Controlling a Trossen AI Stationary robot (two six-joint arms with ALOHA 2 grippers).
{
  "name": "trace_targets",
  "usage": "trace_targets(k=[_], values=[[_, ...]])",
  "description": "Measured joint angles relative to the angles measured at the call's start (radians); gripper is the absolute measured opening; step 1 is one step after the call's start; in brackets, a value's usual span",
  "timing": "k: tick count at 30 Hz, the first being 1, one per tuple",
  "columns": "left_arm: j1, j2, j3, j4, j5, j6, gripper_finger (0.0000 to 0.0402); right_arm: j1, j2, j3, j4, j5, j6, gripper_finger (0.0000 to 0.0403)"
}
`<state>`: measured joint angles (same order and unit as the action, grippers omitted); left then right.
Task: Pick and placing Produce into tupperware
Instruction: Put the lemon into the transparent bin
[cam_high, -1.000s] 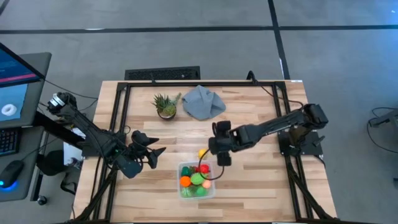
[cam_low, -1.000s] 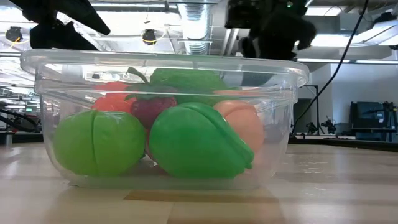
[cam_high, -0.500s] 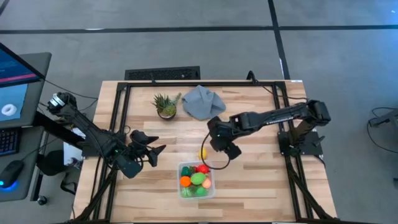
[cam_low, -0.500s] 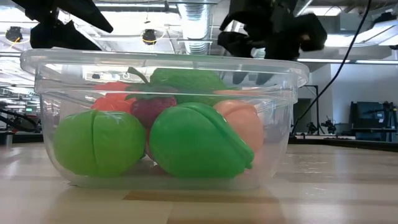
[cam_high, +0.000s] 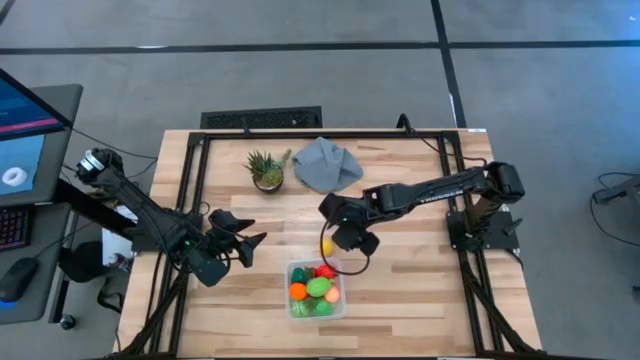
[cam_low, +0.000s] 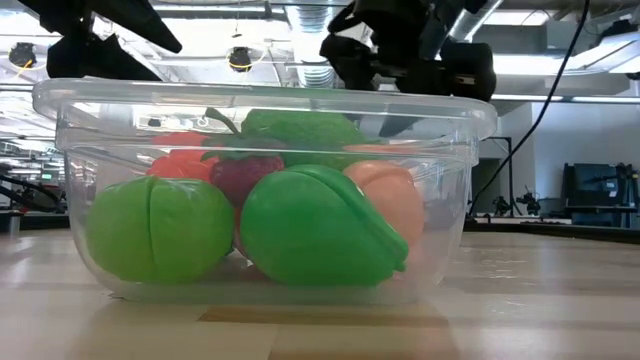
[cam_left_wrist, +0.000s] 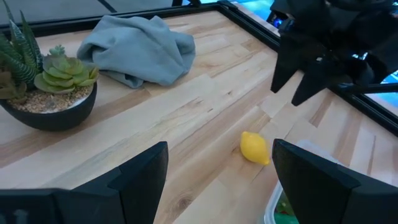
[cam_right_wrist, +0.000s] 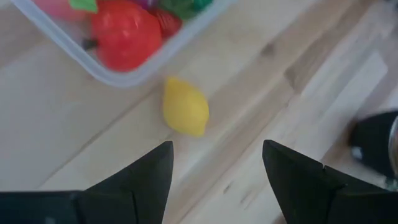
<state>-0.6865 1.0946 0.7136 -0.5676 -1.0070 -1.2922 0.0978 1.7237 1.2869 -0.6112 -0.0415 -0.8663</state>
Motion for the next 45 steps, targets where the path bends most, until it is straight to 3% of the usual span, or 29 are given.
trace_targets(k=[11, 16, 21, 36, 45], values=[[0.000, 0.000, 0.000, -0.003, -0.014, 0.005, 0.0279, 0.012, 0.000, 0.000, 0.068, -0.046, -0.065, 0.0271], [0.000, 0.000, 0.000, -0.004, -0.051, 0.006, 0.0279, 0.015, 0.060, -0.002, 0.073, -0.060, -0.086, 0.0271], [0.001, 0.003, 0.001, -0.003, -0.048, 0.003, 0.0279, 0.051, 0.132, 0.025, 0.082, 0.048, -0.091, 0.0271], [0.001, 0.004, 0.000, 0.000, -0.046, -0.003, 0.0279, 0.037, 0.146, 0.041, 0.073, 0.016, -0.086, 0.0271], [0.001, 0.004, 0.000, -0.002, -0.050, 0.002, 0.0279, 0.038, 0.146, 0.032, 0.096, 0.015, -0.173, 0.0271]])
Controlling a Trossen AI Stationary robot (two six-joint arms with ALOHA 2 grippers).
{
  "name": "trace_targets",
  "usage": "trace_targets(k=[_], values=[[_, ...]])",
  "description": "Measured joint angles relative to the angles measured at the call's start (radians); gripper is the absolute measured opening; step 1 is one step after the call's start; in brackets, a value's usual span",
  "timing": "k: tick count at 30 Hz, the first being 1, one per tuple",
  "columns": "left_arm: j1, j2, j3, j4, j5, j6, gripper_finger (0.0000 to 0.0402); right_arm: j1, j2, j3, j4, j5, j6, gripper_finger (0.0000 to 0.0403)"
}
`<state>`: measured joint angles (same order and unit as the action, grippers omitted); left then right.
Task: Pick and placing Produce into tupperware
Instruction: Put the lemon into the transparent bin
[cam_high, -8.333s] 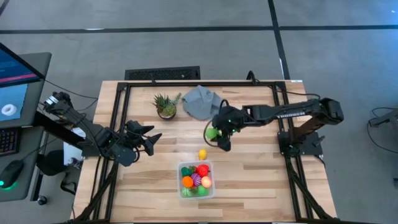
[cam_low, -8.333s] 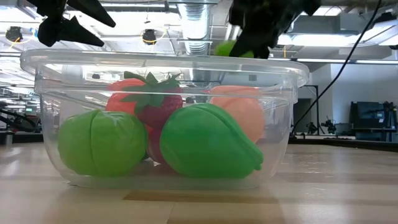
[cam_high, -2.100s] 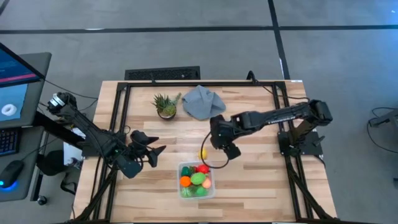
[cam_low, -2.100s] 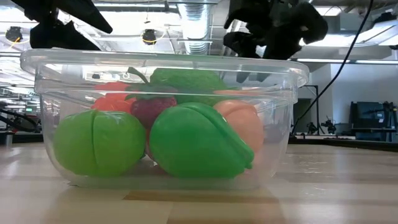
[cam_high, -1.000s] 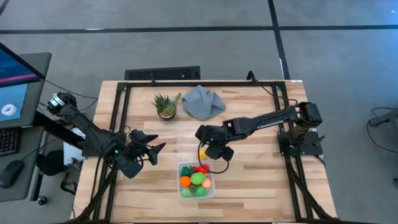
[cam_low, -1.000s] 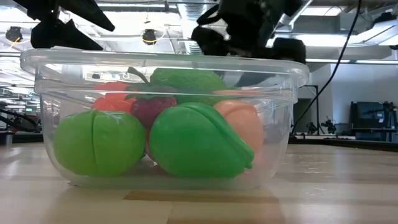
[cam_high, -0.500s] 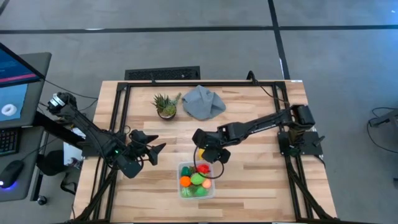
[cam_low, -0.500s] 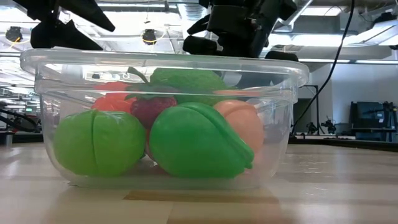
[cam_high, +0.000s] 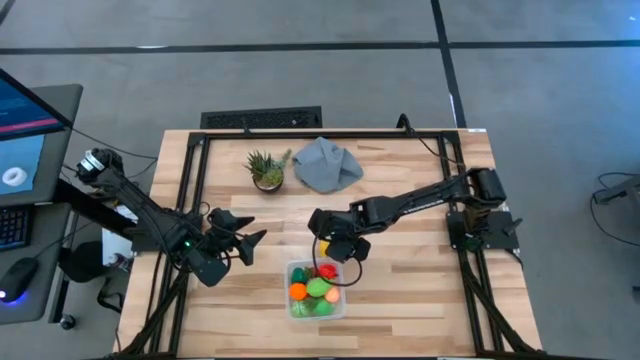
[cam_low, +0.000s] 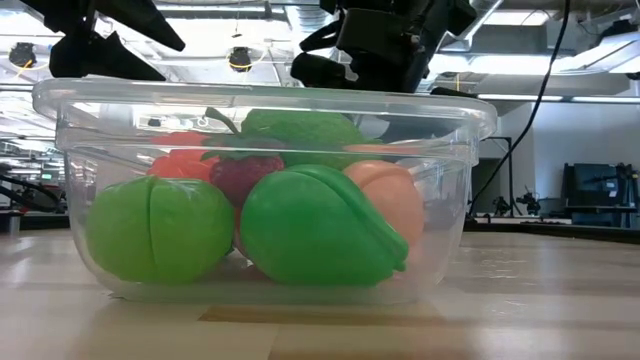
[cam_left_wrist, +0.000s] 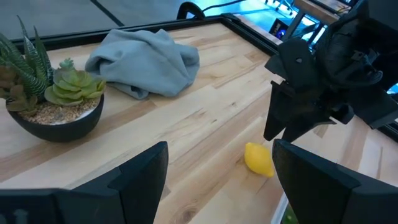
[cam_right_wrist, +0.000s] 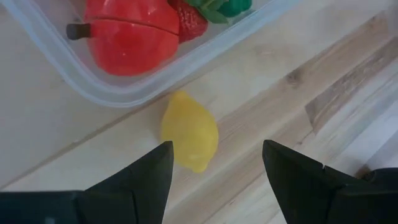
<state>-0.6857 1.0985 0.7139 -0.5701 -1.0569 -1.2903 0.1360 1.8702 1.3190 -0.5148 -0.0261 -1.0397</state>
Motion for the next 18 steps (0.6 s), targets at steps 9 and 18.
trace_targets(k=[9, 18], values=[[0.000, 0.000, 0.000, 0.000, -0.003, 0.001, 0.0279, -0.016, 0.000, 0.000, 0.002, -0.008, 0.023, 0.0277], [0.000, 0.000, 0.000, 0.001, -0.023, -0.002, 0.0279, -0.013, 0.000, 0.000, 0.030, -0.005, 0.055, 0.0342]])
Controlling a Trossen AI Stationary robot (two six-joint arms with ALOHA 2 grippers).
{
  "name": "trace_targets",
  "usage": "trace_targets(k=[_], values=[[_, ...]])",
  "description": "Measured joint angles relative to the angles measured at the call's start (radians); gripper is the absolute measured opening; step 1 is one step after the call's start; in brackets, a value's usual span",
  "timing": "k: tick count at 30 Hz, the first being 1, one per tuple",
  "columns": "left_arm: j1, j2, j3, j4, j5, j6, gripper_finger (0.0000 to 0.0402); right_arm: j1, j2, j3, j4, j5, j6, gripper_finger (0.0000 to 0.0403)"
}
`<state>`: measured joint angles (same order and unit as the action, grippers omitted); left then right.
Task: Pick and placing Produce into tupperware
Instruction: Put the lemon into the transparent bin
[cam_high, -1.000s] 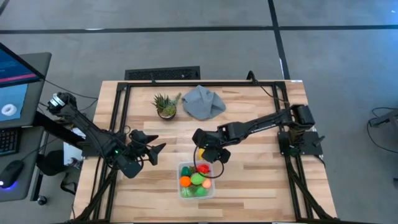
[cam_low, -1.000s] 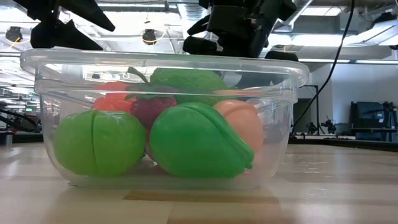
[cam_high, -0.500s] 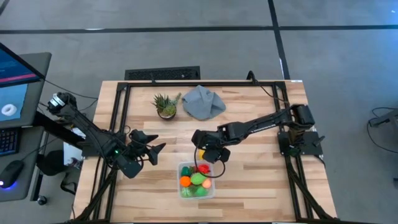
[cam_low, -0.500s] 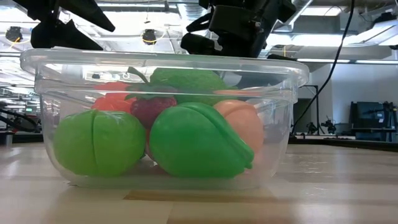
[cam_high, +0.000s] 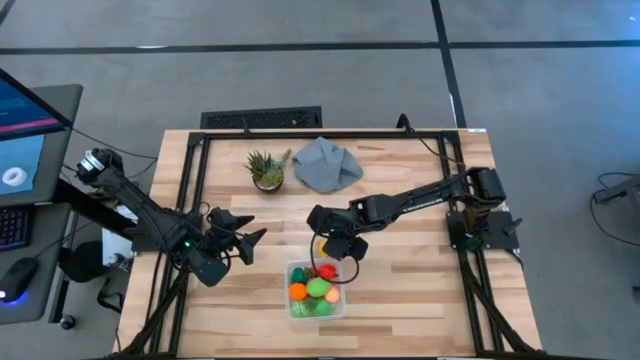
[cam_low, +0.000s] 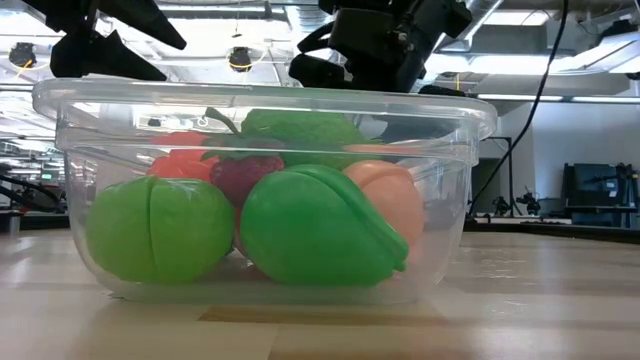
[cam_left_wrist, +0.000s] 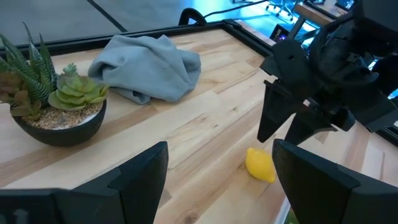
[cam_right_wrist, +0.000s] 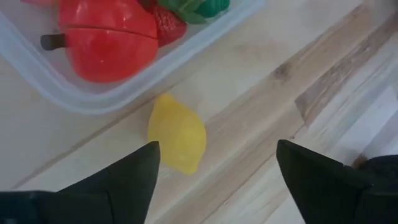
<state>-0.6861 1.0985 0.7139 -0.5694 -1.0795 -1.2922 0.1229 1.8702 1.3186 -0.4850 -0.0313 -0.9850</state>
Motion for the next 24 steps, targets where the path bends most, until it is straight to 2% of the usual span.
trace_targets(k=[6, 13, 18, 24], values=[[0.000, 0.000, 0.000, 0.000, 0.000, -0.002, 0.0279, 0.015, 0.000, 0.000, 0.000, 0.002, -0.106, 0.0372], [0.000, 0.000, 0.000, 0.000, 0.000, -0.002, 0.0279, 0.020, 0.002, 0.000, 0.009, -0.024, -0.168, 0.0369], [0.000, 0.000, 0.000, 0.000, -0.001, -0.002, 0.0279, 0.019, 0.057, -0.003, -0.003, -0.023, -0.200, 0.0368], [0.000, 0.000, 0.000, -0.003, 0.008, -0.002, 0.0279, 0.026, 0.107, 0.012, 0.027, 0.036, -0.203, 0.0364]])
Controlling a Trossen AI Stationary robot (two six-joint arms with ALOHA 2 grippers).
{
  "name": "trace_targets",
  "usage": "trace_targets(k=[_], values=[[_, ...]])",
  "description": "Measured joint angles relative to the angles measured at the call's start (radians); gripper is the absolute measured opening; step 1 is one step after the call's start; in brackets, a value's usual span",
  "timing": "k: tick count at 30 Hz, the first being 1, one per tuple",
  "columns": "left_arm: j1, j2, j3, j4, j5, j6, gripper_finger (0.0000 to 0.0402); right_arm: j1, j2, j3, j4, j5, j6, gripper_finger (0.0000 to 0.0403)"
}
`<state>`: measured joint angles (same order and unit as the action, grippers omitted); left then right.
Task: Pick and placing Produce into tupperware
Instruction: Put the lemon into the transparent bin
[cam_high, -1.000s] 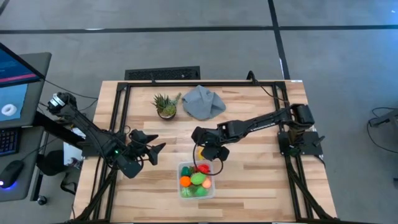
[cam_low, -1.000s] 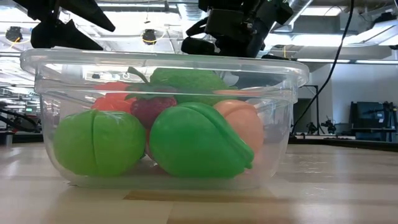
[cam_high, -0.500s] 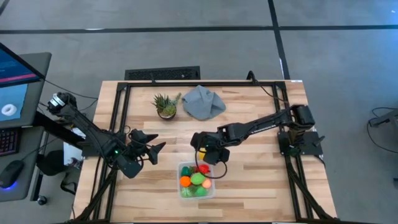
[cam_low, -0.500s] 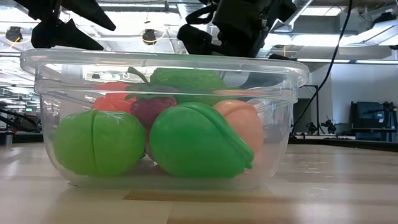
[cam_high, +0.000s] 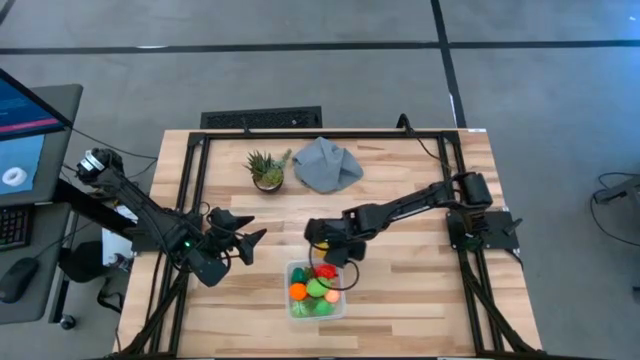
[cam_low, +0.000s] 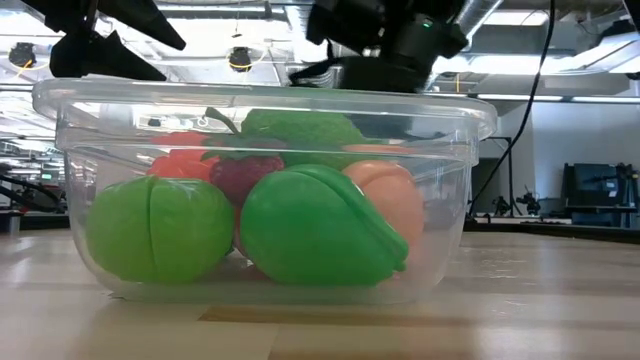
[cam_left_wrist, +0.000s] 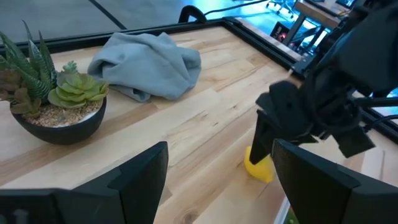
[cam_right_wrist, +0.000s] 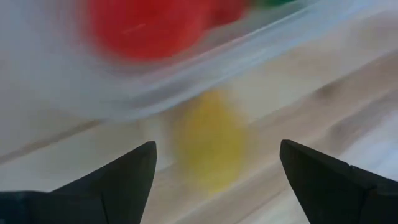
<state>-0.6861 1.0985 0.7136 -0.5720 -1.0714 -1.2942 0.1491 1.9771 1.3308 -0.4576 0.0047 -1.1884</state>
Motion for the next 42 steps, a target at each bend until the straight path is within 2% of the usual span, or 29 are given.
trace_targets(k=[2, 13, 18, 30, 42], values=[[0.000, 0.000, 0.000, 0.002, 0.000, 0.000, 0.0279, -0.003, -0.002, -0.006, -0.037, 0.000, -0.007, 0.0362], [0.000, 0.002, 0.000, -0.009, -0.008, 0.000, 0.0279, -0.007, 0.026, -0.003, 0.010, -0.001, -0.014, 0.0361], [0.000, 0.002, 0.000, -0.013, -0.008, 0.000, 0.0279, -0.007, 0.026, -0.003, 0.036, -0.003, 0.036, 0.0359], [0.000, 0.002, 0.000, -0.017, -0.015, 0.000, 0.0279, -0.007, 0.027, -0.003, 0.021, -0.019, 0.039, 0.0358], [0.000, 0.002, 0.000, -0.014, -0.014, -0.002, 0.0279, -0.009, 0.088, 0.044, 0.005, -0.011, 0.117, 0.0349]])
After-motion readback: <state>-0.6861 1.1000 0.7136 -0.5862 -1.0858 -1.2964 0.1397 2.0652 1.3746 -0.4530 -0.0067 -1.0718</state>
